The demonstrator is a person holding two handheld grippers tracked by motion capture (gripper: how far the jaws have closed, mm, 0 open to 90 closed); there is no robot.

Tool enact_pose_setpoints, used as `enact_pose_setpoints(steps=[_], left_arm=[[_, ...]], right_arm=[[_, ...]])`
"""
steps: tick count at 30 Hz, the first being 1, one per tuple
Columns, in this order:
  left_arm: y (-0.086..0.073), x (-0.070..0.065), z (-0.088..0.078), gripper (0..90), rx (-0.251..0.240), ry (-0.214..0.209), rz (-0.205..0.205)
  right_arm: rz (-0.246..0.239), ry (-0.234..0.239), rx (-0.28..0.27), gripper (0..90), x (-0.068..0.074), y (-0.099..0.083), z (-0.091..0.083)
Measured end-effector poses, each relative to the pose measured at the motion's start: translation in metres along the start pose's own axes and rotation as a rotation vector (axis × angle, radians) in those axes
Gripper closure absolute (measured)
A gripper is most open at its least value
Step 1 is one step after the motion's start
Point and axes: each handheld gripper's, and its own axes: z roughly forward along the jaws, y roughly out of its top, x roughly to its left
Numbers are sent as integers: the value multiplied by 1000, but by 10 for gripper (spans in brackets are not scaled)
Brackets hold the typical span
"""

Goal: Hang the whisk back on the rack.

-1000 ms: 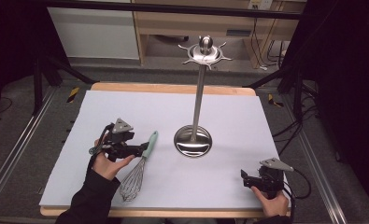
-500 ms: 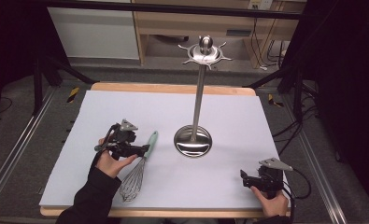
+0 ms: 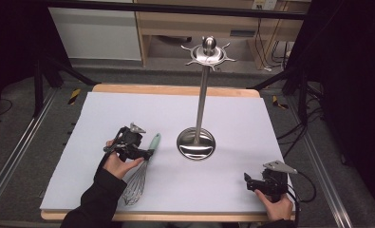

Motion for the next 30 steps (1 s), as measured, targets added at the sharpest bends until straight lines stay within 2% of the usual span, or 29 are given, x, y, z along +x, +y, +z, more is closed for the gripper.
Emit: enact_pose_setpoints(steps=[20, 30], left_arm=[[-5, 6, 22, 452, 103, -22, -16], [-5, 5, 30, 498, 148, -34, -26]], right_arm=[[0, 2, 4, 97, 0, 0, 0], [-2, 5, 4, 97, 0, 0, 1]])
